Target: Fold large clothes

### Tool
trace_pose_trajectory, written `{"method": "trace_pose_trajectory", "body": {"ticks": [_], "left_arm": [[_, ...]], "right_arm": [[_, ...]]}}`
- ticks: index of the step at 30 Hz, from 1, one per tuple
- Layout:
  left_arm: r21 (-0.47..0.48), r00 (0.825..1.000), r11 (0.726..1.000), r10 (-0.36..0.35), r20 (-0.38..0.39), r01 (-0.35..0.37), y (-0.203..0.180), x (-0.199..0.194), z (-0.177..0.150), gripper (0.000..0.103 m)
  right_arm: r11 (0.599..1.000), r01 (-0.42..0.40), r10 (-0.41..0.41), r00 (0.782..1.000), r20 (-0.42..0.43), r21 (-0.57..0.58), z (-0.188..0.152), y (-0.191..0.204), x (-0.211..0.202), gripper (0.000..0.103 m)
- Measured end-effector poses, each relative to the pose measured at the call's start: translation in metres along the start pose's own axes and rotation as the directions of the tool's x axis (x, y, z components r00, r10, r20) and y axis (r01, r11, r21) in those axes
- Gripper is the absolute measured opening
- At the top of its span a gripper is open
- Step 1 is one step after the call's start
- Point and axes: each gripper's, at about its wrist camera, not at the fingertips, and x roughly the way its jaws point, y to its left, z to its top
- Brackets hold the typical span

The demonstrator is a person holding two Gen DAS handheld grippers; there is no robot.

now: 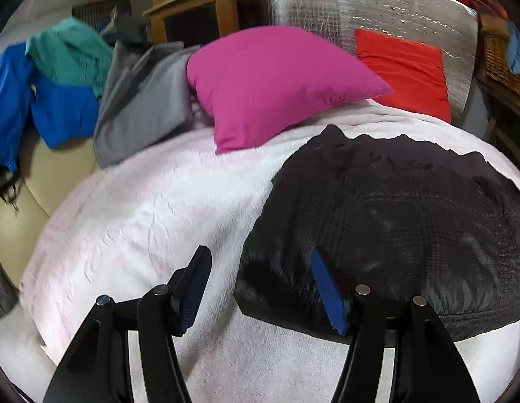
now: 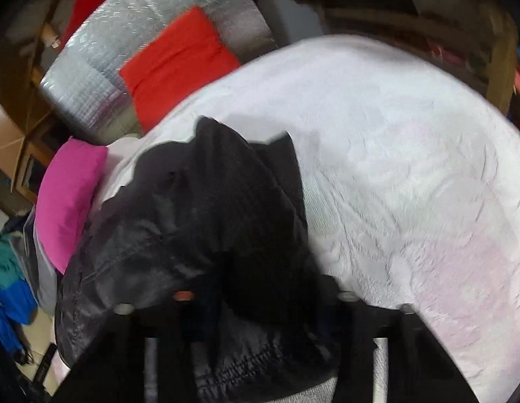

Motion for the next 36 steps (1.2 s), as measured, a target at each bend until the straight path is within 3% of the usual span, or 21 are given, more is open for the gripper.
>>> {"method": "trace_pose_trajectory", "body": {"ticks": [2,4,6,11,17,23,29,33,36], "left_arm": [[0.017,1.0,1.0,0.01,0.025,-0.01,-0.003,-0.004,0.001,0.063],[0.031,0.999,0.999,0.019,0.044,-0.021,-0.005,-0.008,0.001,0.063],[0.042,0.998,0.999,0.029,0.062,-0.032,-0.007,-0.013,0.001,0.063],[0.04,0.996,0.998,0.044,0.082,-0.048,-0.007,-0.016,0.002,0.063],[0.042,0.994,0.997,0.056,0.093,-0.06,-0.006,-0.018,0.002,0.063],[0.052,0.993,0.996,0.066,0.1,-0.071,-0.007,-0.02,0.002,0.063],[0.052,0.99,0.995,0.082,0.115,-0.088,-0.004,-0.024,0.002,0.063],[0.048,0.989,0.995,0.086,0.124,-0.093,-0.005,-0.026,0.004,0.063],[0.052,0.988,0.994,0.084,0.133,-0.092,-0.009,-0.028,0.004,0.063]], "right_arm": [[0.997,0.033,-0.031,0.999,0.034,-0.069,-0.003,0.01,-0.008,0.03],[0.989,0.087,-0.086,0.996,0.013,-0.119,-0.009,0.013,0.001,0.03],[0.99,0.094,-0.099,0.994,-0.048,-0.106,-0.013,0.006,0.015,0.03],[0.996,0.068,-0.072,0.995,-0.073,-0.058,-0.01,-0.003,0.016,0.031],[0.998,0.047,-0.044,0.996,-0.083,0.038,-0.003,-0.014,0.012,0.054],[0.998,0.017,-0.017,1.0,-0.005,0.06,0.002,-0.008,-0.007,0.064],[0.998,-0.043,0.038,0.996,0.085,0.052,0.004,-0.001,-0.023,0.064],[0.995,-0.099,0.102,0.985,0.143,-0.026,0.004,0.015,-0.035,0.064],[0.993,-0.078,0.093,0.976,0.195,-0.084,0.003,0.031,-0.043,0.061]]}}
